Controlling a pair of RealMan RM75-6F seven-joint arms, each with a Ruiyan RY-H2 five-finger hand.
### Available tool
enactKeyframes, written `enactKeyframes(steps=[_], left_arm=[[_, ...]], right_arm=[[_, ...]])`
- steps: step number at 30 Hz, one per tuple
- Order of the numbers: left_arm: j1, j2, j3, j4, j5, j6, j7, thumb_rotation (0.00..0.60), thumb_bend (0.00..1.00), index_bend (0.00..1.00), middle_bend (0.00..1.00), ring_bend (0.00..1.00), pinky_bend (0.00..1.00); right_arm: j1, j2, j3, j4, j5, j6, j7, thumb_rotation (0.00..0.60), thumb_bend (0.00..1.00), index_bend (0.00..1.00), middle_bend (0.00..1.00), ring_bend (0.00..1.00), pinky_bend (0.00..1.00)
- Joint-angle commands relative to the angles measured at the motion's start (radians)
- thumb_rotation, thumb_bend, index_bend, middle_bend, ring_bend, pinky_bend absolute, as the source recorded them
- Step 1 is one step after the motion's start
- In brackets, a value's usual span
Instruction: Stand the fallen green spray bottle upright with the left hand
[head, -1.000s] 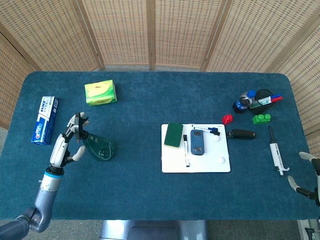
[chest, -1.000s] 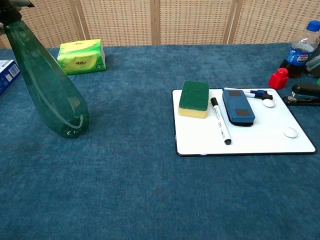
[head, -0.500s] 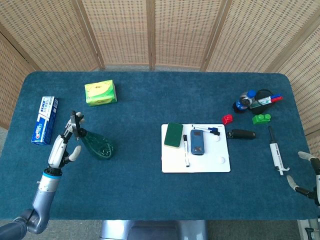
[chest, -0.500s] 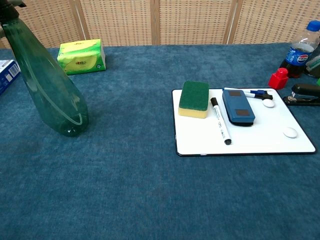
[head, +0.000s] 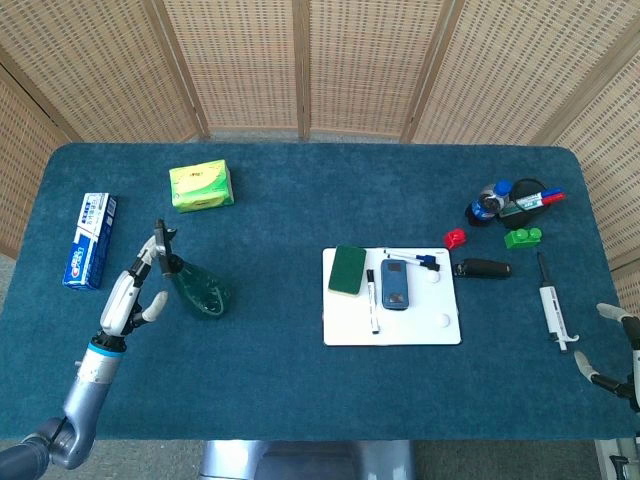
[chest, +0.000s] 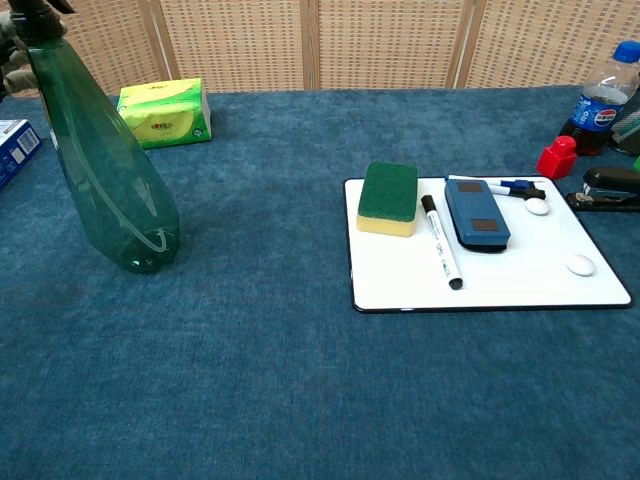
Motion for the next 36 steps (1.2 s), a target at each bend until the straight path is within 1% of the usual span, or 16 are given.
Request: enactKeyframes(steps=[1,11,17,20,26,29,33,36], left_arm=[[0.001,0.008,0.005,-0.015,0.001,-0.009,0.002,0.098,0.37,0.09,0.00,0.00,0.11],[0.036,0.003,-0.007,-0.004,-0.010,0.042,-0.014,0.104,0.37,0.10,0.00,0.00,0.14],[0.080,0.038,-0.003,-0.041,-0.014,0.087,-0.010,0.103,0.37,0.11,0.01,0.00,0.15],[0.105,0.077,-0.006,-0.080,-0.021,0.111,0.008,0.097,0.37,0.12,0.02,0.00,0.15],[0.149,0.212,-0.004,-0.216,-0.042,0.114,0.103,0.100,0.37,0.14,0.02,0.00,0.16],[0.173,0.321,0.009,-0.309,-0.060,0.087,0.192,0.098,0.37,0.17,0.05,0.00,0.18],[0.201,0.496,0.035,-0.454,-0.084,0.041,0.341,0.104,0.37,0.19,0.07,0.00,0.19],[0.218,0.592,0.050,-0.534,-0.100,0.014,0.430,0.100,0.37,0.19,0.10,0.03,0.21]], right_arm=[[0.000,-0.001,0.000,0.001,0.000,-0.001,0.001,0.600,0.31,0.24,0.30,0.01,0.06],[0.000,0.000,0.000,0.005,0.001,-0.001,0.005,0.600,0.31,0.23,0.30,0.01,0.06],[0.002,0.002,0.001,0.005,-0.002,-0.002,0.006,0.600,0.31,0.23,0.30,0.01,0.06],[0.006,0.007,0.001,0.005,-0.005,-0.007,0.003,0.600,0.31,0.23,0.30,0.01,0.06],[0.018,0.020,0.003,0.004,0.000,-0.026,-0.012,0.600,0.31,0.23,0.30,0.01,0.06],[0.028,0.032,0.005,0.002,0.007,-0.042,-0.037,0.600,0.31,0.23,0.30,0.01,0.06],[0.044,0.050,0.009,-0.004,0.023,-0.060,-0.088,0.600,0.31,0.24,0.30,0.01,0.06],[0.053,0.058,0.014,-0.012,0.033,-0.065,-0.119,0.600,0.31,0.24,0.30,0.01,0.06]])
